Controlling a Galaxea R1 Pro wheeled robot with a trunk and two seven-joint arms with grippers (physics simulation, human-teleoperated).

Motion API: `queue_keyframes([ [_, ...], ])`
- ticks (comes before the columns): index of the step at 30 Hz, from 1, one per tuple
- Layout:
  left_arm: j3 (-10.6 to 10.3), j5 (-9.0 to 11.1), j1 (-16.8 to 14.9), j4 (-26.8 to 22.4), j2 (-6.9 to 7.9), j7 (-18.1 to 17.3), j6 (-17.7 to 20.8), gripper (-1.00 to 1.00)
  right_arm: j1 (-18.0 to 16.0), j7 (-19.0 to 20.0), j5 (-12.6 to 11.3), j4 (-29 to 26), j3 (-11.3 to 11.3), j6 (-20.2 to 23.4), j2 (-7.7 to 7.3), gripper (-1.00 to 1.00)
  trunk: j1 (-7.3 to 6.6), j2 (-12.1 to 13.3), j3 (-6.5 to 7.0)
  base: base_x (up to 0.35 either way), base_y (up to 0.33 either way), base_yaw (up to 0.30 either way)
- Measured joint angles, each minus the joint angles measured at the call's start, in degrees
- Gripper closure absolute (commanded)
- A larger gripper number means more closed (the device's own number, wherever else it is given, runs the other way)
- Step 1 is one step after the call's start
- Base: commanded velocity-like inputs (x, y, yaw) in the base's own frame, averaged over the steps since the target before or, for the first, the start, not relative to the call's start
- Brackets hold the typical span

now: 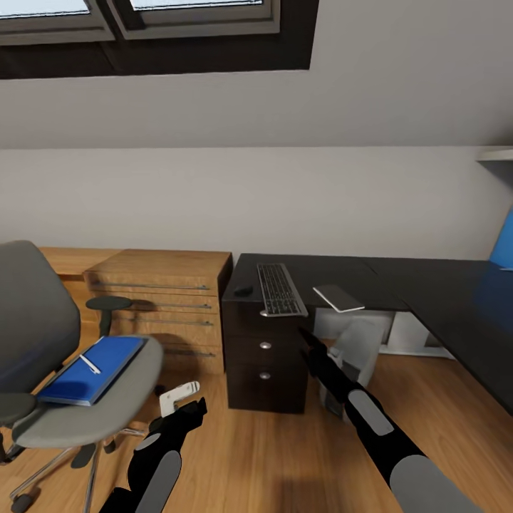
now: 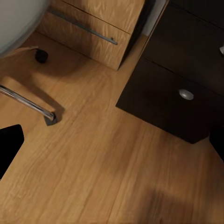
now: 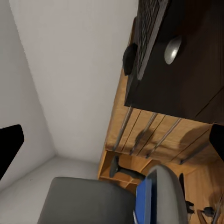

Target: In the bedroom, organize the workspace by keeping the computer under the desk, ensuring the monitor is on the desk, placing the keyboard on the desk next to the monitor, placing the mouse on the desk next to the keyboard, moving the folder from the swivel chair onto the desk next to the mouse, stacking the notebook on top of the folder with the pen on top of the notebook, and positioning the swivel chair next to the desk.

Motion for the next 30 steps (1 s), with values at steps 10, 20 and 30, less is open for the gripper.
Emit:
queue_keyframes([
  [10,0.00,0.00,0.00,0.01,0.01,0.07,-0.13,-1.00,0.00,-0.52,-0.28,1.36,-0.09,0.27,0.07,-1.00,0.00,0.00,0.00,0.262,0.000,0.000],
  [20,0.00,-0.04,0.00,0.23,0.01,0.09,-0.22,-1.00,0.00,-0.53,-0.31,1.68,-0.10,0.25,0.11,-1.00,0.01,0.00,0.00,0.205,0.000,0.000],
  [30,0.00,-0.10,0.00,0.80,0.01,0.09,-0.15,-1.00,0.00,-0.53,-0.30,1.79,-0.10,0.22,0.11,-1.00,0.03,0.00,0.00,0.020,0.000,0.000],
])
